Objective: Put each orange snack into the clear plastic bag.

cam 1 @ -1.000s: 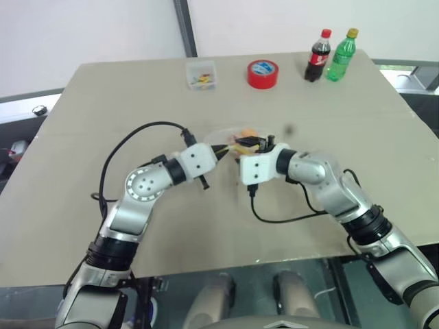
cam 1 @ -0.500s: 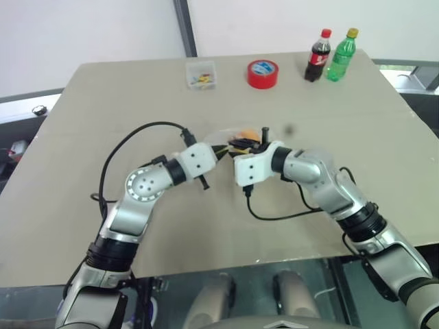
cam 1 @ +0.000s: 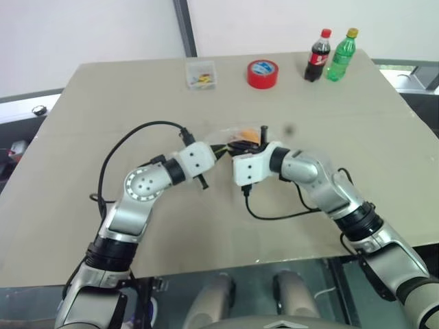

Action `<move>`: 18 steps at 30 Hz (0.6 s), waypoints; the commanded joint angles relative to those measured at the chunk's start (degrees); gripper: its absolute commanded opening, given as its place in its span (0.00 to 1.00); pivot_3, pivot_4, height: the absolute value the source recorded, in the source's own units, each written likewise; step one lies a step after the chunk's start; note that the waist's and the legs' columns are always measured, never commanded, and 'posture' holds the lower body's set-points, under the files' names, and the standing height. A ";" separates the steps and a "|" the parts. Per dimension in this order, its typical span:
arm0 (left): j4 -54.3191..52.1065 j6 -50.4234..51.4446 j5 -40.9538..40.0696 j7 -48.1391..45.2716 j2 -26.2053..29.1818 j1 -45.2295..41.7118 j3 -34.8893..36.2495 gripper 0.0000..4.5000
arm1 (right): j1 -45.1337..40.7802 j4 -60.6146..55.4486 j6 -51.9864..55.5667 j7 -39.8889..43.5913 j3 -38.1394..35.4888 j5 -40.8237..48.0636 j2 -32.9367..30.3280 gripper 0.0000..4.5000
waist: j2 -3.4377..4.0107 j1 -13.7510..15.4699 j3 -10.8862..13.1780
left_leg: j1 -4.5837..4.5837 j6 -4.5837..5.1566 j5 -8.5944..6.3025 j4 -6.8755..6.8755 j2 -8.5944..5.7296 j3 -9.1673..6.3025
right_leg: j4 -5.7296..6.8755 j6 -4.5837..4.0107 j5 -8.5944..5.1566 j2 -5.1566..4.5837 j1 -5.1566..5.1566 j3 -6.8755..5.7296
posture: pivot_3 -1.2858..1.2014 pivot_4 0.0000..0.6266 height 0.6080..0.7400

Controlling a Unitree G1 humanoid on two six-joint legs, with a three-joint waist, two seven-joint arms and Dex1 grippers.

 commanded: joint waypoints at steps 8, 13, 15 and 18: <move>-1.56 -0.71 -0.60 0.63 -0.08 -0.61 1.01 0.00 | -1.34 -1.74 -0.46 -0.83 -1.68 0.35 0.39 0.02 | 0.00 0.00 0.00 | 0.00 0.00 0.00 0.00 0.00 0.00 | 0.00 0.00 0.00 0.00 0.00 0.00 | 0.52 0.24 1.00; -1.37 -0.83 -0.67 0.76 -0.02 -0.71 0.97 0.00 | -1.27 -1.91 -0.06 -0.91 -1.79 0.49 0.62 0.01 | 0.00 0.00 0.00 | 0.00 0.00 0.00 -0.01 0.00 0.00 | 0.00 0.00 0.00 0.00 0.00 0.00 | 0.52 0.24 1.00; -1.23 -0.78 -0.70 0.83 -0.04 -0.74 1.04 0.00 | -1.16 -1.94 0.05 -0.98 -1.93 0.56 0.58 0.01 | 0.00 0.00 0.00 | 0.00 0.00 0.00 -0.01 0.00 0.00 | -0.01 0.00 0.00 0.00 0.00 0.00 | 0.52 0.24 1.00; -1.24 -0.68 -0.92 0.89 -0.01 -0.49 1.28 0.00 | -0.76 -2.07 0.66 -1.09 -2.43 0.83 0.43 0.01 | 0.00 0.00 0.00 | 0.00 0.00 0.00 -0.01 0.00 0.00 | -0.01 0.00 0.00 0.00 0.00 0.00 | 0.52 0.24 1.00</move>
